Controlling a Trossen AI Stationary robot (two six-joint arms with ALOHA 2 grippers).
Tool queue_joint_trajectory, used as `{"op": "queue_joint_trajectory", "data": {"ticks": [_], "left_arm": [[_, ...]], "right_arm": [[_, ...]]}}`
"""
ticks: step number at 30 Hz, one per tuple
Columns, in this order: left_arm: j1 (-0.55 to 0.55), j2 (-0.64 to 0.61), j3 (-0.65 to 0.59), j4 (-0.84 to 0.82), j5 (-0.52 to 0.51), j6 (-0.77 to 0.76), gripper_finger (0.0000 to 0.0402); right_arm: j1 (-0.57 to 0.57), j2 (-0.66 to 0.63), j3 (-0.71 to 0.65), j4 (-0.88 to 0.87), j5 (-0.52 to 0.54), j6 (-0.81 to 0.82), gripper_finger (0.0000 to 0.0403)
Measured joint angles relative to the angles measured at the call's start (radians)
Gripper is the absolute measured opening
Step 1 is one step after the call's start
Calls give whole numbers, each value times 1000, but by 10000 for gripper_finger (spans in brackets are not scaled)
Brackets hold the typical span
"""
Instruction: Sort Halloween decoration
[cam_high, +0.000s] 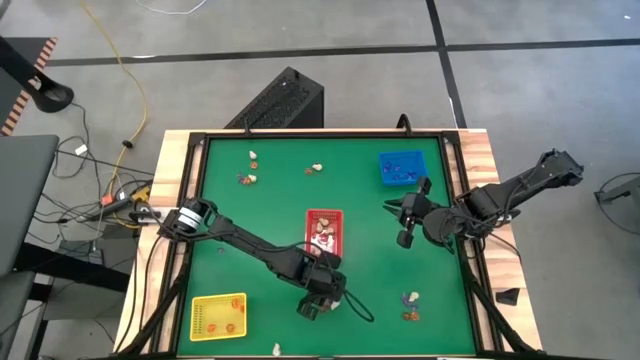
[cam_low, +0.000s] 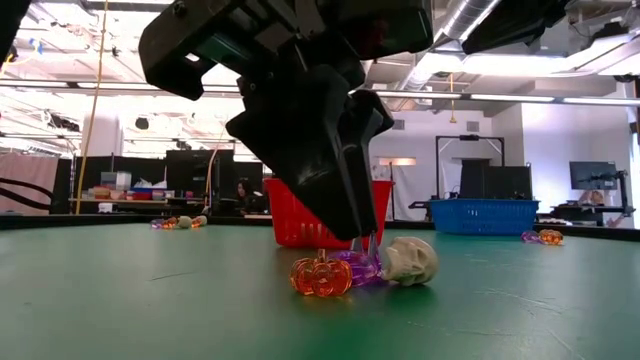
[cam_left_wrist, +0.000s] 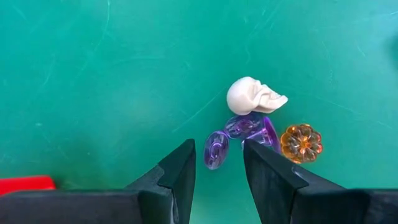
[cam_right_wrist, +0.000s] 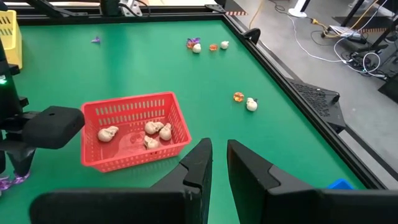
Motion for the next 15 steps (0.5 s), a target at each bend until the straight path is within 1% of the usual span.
{"op": "queue_joint_trajectory", "data": {"ticks": [15], "left_arm": [[2, 0, 0, 0, -1, 8, 125]], "right_arm": [[0, 0, 1, 0, 0, 0, 81]]}}
